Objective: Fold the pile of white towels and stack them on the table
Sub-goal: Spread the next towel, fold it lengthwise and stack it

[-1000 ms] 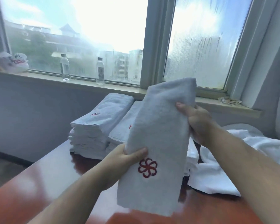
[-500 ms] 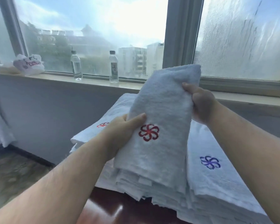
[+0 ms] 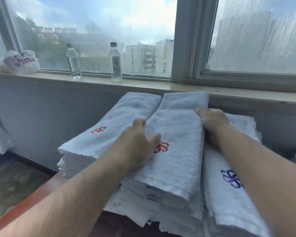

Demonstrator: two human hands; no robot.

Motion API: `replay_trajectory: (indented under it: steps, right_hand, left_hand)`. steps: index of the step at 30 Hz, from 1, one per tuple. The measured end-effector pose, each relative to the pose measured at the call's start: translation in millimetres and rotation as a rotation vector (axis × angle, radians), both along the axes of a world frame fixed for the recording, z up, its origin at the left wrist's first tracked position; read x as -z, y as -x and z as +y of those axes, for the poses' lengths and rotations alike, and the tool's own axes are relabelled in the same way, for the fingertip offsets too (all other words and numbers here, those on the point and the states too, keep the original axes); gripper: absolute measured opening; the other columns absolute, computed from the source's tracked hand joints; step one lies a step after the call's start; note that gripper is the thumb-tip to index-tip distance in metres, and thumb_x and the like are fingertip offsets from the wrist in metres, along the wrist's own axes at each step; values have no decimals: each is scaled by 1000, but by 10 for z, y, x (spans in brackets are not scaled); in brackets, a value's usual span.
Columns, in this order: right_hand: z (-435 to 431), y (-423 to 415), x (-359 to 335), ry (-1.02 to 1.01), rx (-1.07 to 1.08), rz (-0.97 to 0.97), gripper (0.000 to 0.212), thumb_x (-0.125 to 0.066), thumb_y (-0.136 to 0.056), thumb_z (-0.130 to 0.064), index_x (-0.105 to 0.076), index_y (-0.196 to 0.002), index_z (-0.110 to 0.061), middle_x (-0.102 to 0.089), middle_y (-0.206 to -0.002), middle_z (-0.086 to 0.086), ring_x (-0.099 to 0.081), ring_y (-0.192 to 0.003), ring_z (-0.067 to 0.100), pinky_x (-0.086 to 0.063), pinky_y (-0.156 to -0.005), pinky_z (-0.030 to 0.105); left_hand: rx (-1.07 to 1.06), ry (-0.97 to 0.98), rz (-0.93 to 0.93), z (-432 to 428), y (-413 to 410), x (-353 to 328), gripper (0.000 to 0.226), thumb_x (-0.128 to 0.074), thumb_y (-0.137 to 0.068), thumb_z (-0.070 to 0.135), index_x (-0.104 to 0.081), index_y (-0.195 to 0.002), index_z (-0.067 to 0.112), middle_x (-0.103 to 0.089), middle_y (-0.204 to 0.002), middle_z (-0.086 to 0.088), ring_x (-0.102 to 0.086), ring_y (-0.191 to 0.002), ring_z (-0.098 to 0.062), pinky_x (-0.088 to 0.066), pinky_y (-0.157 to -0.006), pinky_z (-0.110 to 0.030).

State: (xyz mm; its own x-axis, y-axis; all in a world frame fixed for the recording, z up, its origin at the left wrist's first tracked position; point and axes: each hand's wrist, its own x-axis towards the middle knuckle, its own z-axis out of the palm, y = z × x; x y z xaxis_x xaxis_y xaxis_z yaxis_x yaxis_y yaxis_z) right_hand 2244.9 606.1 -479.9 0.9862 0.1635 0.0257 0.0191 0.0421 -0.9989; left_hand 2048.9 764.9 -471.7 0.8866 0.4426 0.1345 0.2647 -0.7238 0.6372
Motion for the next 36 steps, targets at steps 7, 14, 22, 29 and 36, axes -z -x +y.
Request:
replay_trajectory:
  steps: [7,14,22,29,36]
  right_hand:
    - [-37,143,-184,672,302,-536,40,-59,-93,-32,-60,-131,-21,-55,-136,12,-49,-127,32,-41,-102,39]
    - [-28,142,7,1021,-98,-470,56,-30,-103,-52,-32,-156,-34,-10,-170,-5,-17,-154,24,-16,-122,53]
    - [33,161,26,1151,-170,-402,56,-19,-105,-52,-22,-159,-37,-1,-170,-7,-18,-153,28,-17,-119,52]
    - [-404,762,33,987,-129,-444,47,-37,-105,-44,-49,-145,-26,-51,-150,-1,-49,-134,22,-38,-108,36]
    - [-777,1664,55,1014,-179,-536,40,-42,-101,-47,-66,-125,-25,-65,-129,-3,-59,-114,19,-48,-96,38]
  left_hand:
    - [151,-256,-90,-256,101,-80,50,-44,-100,50,-43,-147,32,-35,-154,5,-22,-143,-16,-24,-118,-35]
    - [122,-335,110,-410,56,284,108,-30,-75,94,-7,-160,31,-8,-169,3,-6,-155,-15,-11,-125,-44]
    - [80,-322,108,-445,-26,354,112,-32,-69,95,-11,-159,34,-13,-168,5,-11,-154,-16,-13,-125,-44]
    - [137,-368,0,-517,276,312,82,-29,-93,73,-15,-160,28,-14,-168,1,-9,-154,-15,-5,-124,-36]
    - [192,-283,-84,-780,1041,354,67,-40,-99,58,-24,-158,30,-17,-166,9,-9,-152,-8,-7,-124,-31]
